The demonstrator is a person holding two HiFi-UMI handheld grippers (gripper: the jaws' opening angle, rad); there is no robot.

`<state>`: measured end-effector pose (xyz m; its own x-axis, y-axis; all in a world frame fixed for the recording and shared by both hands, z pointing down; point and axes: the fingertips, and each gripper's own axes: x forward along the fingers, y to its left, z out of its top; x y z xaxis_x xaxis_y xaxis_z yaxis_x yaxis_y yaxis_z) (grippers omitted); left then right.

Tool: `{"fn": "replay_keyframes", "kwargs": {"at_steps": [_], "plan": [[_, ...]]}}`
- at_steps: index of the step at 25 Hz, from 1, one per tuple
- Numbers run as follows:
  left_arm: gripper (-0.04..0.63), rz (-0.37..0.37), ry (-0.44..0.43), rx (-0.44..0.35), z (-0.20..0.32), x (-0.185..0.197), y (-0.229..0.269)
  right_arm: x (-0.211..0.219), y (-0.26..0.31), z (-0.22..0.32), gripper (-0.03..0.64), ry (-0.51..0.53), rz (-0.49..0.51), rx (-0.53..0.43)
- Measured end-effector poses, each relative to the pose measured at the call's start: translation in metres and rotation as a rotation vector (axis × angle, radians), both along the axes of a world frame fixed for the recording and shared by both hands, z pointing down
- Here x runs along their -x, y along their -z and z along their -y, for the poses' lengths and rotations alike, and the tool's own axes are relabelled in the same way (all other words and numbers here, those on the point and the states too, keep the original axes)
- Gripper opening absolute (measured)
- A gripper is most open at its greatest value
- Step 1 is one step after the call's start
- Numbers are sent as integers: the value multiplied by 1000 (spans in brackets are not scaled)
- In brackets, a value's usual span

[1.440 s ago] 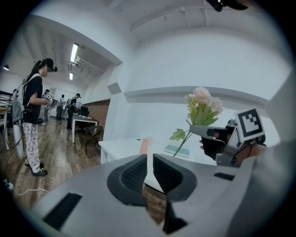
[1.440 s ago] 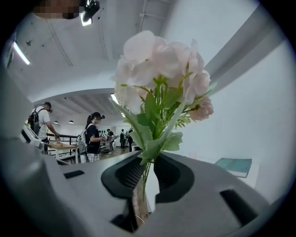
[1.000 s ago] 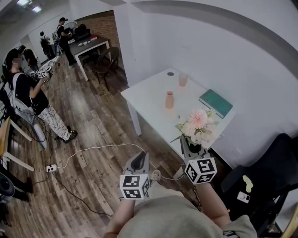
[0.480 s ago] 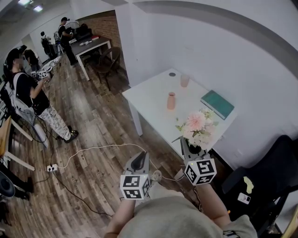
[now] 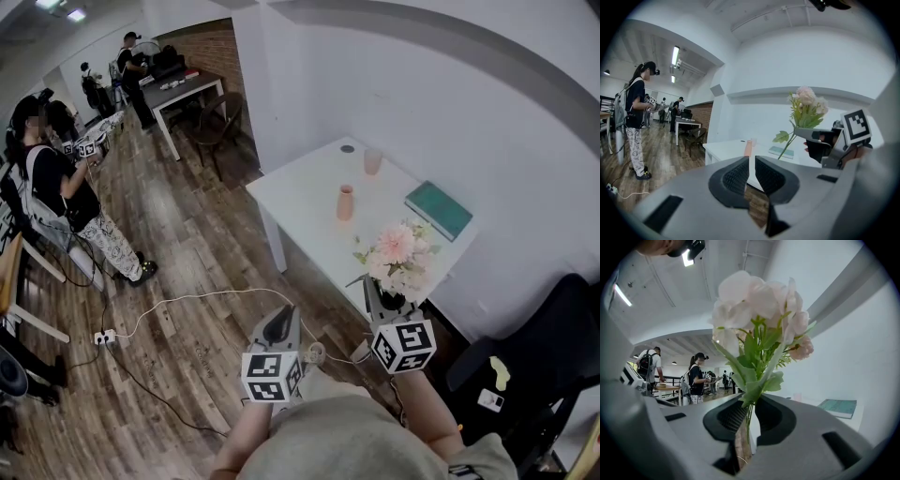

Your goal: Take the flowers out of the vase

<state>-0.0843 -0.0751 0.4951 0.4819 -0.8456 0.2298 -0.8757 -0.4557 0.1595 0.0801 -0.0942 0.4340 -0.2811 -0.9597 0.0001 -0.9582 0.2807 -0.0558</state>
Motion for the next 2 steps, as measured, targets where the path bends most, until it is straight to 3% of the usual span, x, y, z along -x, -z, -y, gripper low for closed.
{"fn": "replay_keyframes", "kwargs": {"at_steps": [2], "plan": [[38, 1, 1, 2, 0, 0, -1, 0, 0, 1, 54, 1, 1, -1]]}}
